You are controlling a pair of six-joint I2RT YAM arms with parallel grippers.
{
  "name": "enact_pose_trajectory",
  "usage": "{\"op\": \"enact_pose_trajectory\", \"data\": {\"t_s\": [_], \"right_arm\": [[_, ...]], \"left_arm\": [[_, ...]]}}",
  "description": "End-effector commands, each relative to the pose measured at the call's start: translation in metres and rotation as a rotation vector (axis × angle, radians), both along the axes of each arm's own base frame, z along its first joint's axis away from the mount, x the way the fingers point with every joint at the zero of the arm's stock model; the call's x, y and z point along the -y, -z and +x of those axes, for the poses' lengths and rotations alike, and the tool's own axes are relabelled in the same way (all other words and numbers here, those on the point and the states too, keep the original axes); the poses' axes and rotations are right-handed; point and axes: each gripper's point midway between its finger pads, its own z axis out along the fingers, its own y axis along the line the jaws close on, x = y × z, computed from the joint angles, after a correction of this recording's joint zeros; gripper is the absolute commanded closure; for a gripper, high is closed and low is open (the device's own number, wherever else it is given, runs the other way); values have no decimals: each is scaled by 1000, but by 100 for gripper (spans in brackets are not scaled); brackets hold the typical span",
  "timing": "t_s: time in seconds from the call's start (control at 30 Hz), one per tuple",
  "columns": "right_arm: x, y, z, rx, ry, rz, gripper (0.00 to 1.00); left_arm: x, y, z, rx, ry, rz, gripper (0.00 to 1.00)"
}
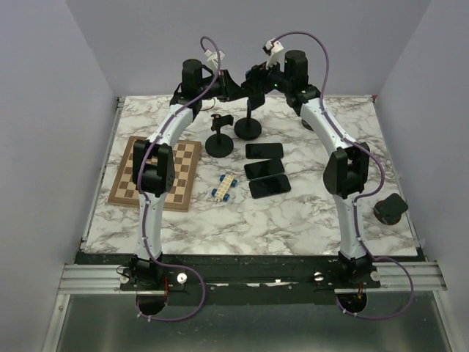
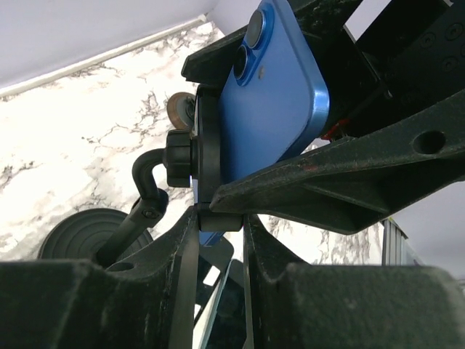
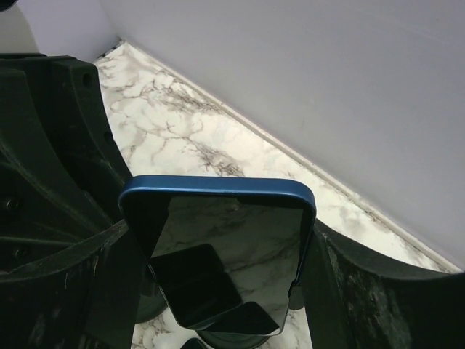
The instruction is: Remove the phone from the phone stand
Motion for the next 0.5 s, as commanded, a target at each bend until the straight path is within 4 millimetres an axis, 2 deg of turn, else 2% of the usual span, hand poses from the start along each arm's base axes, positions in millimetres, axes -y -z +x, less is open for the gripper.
{"op": "enact_pose_trajectory", "data": {"t_s": [0.0,0.2,0.37,0.47], "right_arm": [[-27,-29,-36,-42,-208,110,99],[-19,-42,-39,-77,-265,195,99],[-22,-46,-49,-98,-318,211,99],[-24,-59,-58,-95,-343,245,99]], "left_arm": [[-43,12,43,-10,-221,51,100],[-47,18,46,-19,-227,56,100],[-49,20,47,-13,-230,65,100],[-46,20,44,3,-209,56,100]]}}
